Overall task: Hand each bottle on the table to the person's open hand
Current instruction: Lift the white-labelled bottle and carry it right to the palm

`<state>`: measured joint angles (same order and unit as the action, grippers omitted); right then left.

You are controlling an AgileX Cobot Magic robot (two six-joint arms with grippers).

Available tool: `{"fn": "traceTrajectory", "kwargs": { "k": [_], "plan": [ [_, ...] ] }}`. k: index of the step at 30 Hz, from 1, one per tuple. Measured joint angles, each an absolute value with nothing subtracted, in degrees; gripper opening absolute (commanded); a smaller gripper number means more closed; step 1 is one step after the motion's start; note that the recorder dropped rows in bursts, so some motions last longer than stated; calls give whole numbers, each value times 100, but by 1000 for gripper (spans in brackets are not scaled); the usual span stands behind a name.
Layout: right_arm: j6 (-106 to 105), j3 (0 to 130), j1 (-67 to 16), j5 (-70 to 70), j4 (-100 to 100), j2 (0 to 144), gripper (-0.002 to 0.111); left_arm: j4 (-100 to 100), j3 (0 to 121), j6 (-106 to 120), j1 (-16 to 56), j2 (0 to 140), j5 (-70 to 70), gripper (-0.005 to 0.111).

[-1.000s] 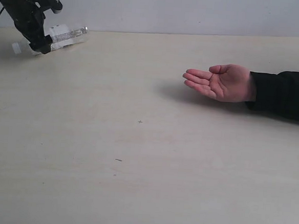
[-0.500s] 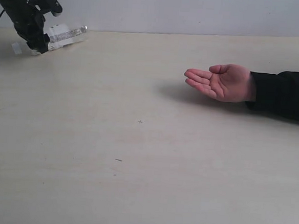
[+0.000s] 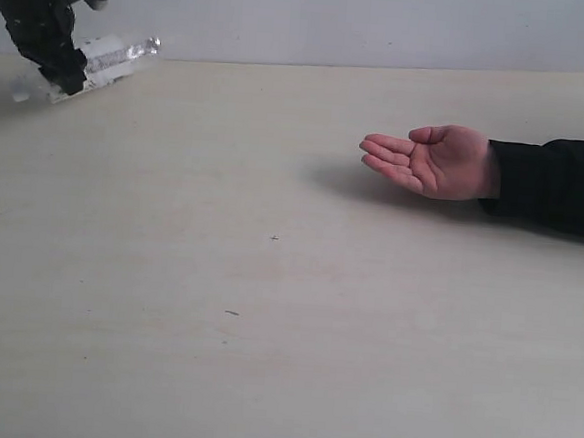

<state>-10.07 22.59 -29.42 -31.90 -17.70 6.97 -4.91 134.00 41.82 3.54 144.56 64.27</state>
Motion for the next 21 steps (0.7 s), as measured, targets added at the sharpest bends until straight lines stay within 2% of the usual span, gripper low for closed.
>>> {"fn": "traceTrajectory", "kwargs": {
  "k": [9,15,18,21],
  "plan": [
    [-1007,2259,-2942,-3190,-1770,697,0,291,13104,3522,394,13656,6940,0],
    [-1007,2259,-2942,-3190,-1770,697,0,354,12030,3213,556,12959,6993,0],
    [-1007,2259,-2942,-3190,-1770,697,0,342,10838,3547,836,12147,7005,0],
    [-1007,2259,-2942,-3190,-1770,697,0,353,10150,2935,1107,11428,7005,0]
  ]
}}
